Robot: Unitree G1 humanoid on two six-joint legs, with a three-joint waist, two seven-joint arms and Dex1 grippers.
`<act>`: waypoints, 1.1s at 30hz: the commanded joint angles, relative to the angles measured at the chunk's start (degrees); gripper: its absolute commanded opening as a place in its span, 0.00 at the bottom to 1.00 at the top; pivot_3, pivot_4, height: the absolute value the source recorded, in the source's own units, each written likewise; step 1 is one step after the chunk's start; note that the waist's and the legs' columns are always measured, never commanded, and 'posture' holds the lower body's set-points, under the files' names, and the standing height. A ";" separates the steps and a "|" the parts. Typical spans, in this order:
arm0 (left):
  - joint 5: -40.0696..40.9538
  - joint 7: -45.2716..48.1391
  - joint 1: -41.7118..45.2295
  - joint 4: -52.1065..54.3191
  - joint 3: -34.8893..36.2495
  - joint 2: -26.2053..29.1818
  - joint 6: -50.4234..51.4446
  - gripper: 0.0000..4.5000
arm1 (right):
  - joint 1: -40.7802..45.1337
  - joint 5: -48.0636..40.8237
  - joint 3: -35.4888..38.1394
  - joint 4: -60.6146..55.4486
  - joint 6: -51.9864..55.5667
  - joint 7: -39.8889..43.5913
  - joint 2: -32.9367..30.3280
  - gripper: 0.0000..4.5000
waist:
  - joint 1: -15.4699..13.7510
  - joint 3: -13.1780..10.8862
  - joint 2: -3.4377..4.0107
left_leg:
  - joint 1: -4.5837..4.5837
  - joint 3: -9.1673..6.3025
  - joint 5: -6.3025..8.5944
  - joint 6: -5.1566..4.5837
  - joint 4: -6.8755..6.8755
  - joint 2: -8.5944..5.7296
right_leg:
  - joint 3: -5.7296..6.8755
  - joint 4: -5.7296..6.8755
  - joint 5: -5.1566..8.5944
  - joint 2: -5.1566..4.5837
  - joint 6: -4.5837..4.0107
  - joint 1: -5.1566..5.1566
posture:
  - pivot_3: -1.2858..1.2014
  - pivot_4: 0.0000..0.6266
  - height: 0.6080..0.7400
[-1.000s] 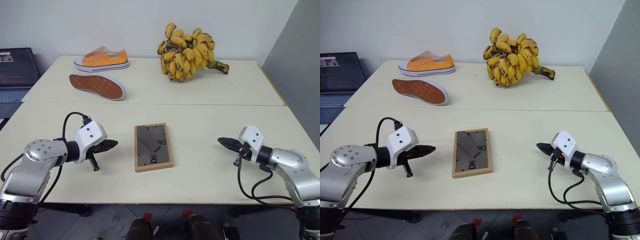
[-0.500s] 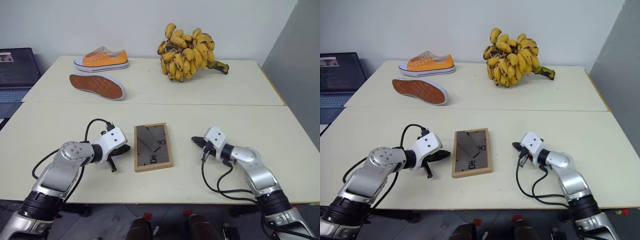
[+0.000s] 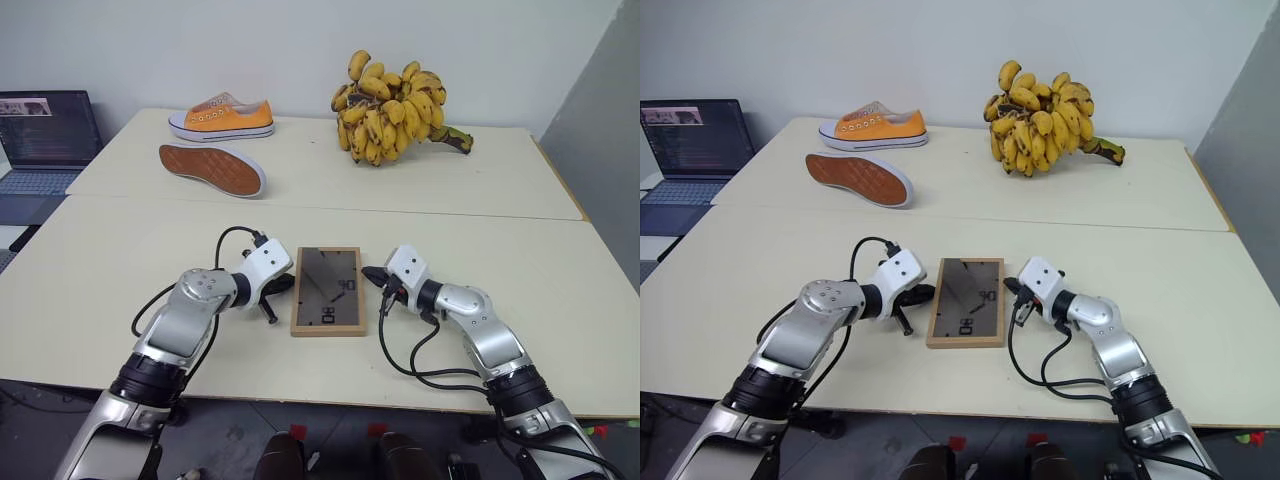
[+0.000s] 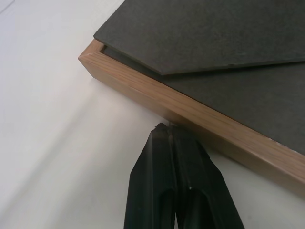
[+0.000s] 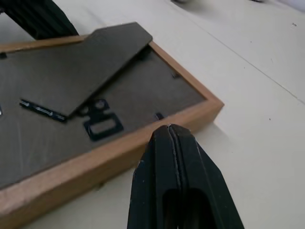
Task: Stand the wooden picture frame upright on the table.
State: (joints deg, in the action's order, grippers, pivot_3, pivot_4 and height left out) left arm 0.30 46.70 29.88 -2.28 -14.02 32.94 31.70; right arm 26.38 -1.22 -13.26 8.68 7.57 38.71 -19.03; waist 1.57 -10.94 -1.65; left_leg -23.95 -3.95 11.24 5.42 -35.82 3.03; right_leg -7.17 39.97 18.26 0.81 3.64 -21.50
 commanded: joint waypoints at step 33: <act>-0.61 2.99 10.55 -8.17 -4.50 -9.68 -3.30 0.01 | -0.03 2.32 3.40 -1.27 -0.03 -2.72 -3.36 0.00 | 0.39 0.00 0.01 | -0.05 -0.34 0.00 0.00 -0.02 -0.27 | 0.26 0.00 0.02 -0.20 0.00 0.12 | 0.52 0.24 1.00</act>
State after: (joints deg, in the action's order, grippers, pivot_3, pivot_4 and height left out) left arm -0.81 49.54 37.94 -11.05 -17.57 25.71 30.66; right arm 24.50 1.25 -9.04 7.93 8.76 35.15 -23.35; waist 1.96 -10.95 -1.63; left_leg -24.01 -4.30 11.24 5.41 -35.84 2.76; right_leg -6.90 39.96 18.28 0.60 3.63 -21.39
